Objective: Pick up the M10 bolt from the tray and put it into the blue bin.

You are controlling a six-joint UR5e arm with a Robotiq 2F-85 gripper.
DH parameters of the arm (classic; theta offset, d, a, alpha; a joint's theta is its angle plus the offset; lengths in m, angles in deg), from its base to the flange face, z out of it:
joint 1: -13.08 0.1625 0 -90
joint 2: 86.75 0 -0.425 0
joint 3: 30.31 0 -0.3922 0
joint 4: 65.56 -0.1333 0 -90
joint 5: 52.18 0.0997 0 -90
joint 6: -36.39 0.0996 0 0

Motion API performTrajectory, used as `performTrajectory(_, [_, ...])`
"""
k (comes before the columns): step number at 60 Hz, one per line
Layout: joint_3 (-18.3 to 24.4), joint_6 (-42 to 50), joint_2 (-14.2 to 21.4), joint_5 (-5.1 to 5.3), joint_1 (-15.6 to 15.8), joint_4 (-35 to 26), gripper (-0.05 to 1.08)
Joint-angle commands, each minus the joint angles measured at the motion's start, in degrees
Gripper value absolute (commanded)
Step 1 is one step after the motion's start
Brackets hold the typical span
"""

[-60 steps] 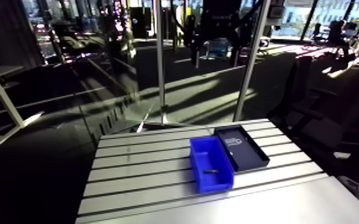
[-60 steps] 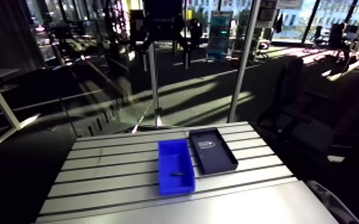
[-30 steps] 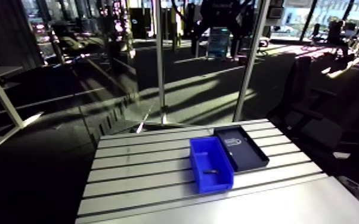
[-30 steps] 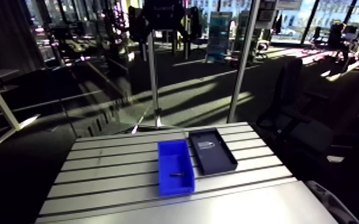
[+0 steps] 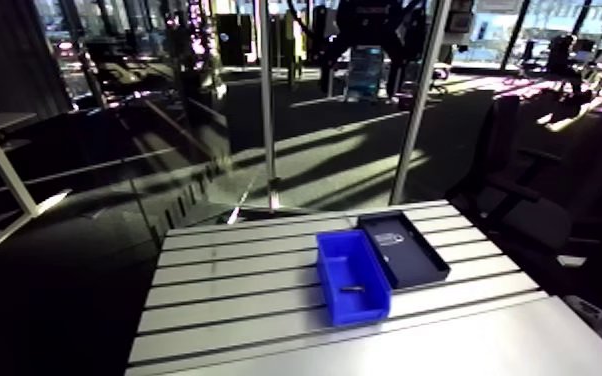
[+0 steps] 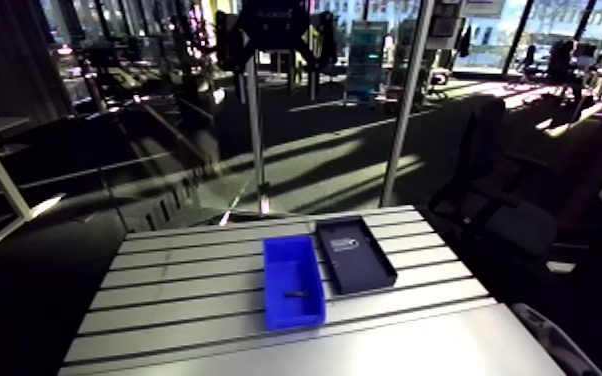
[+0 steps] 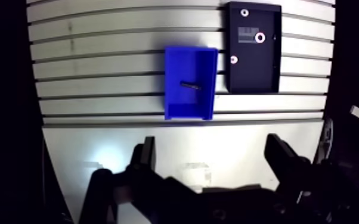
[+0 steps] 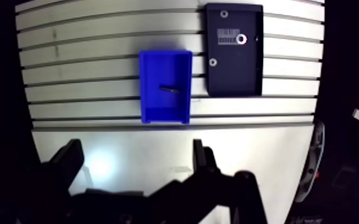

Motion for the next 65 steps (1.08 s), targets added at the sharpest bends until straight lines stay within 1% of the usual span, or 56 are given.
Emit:
performTrajectory(1, [-0.3,0.3,0.1,-0.02,-0.1,-0.1,0.01])
performTrajectory(65, [-0.2,0.3,0.1,0.07,0.0,0.1,0.01])
